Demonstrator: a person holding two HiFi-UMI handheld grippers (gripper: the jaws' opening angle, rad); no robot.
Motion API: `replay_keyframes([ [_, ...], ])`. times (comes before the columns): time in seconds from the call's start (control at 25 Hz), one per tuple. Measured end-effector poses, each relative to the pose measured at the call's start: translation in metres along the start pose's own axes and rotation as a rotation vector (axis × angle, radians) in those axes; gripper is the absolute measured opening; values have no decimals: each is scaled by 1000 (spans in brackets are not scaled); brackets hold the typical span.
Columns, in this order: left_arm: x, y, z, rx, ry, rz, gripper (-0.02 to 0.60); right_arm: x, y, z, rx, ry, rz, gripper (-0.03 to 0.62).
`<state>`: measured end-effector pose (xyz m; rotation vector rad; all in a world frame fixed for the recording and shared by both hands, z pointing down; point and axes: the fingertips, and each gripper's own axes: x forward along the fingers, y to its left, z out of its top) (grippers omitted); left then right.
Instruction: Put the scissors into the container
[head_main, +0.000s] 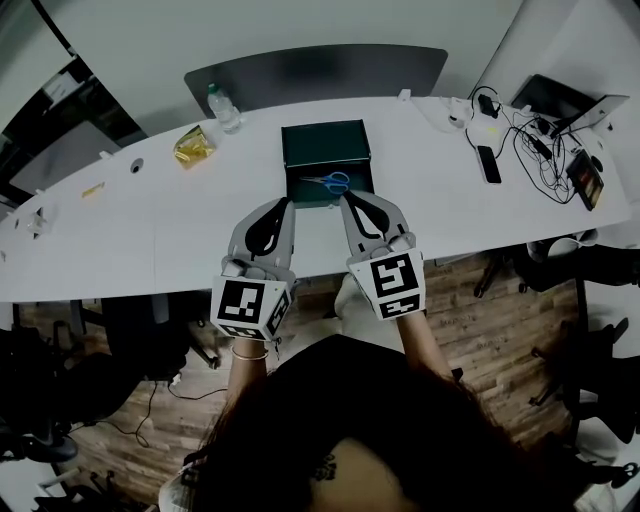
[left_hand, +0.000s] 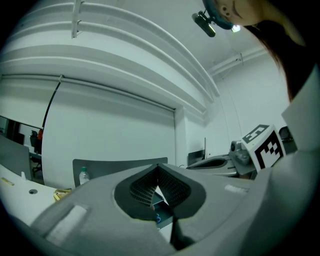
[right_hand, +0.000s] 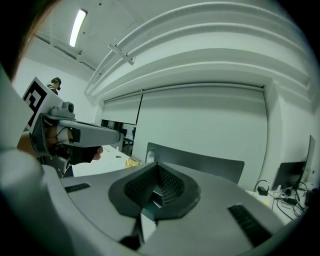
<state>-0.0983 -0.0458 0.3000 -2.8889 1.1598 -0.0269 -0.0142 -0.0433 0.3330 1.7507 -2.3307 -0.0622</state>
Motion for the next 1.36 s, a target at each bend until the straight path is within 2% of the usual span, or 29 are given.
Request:
replay_keyframes([
  [0.2, -4, -7, -4, 56, 14, -6, 12, -6, 3, 0, 6, -18, -7, 9],
  [0.88, -10, -22, -4, 35, 10, 10, 12, -26, -1, -4, 93, -54, 44, 8],
  [1.36, -14, -61, -1, 28, 26, 36, 11, -65, -13, -11, 67, -45, 85, 9],
])
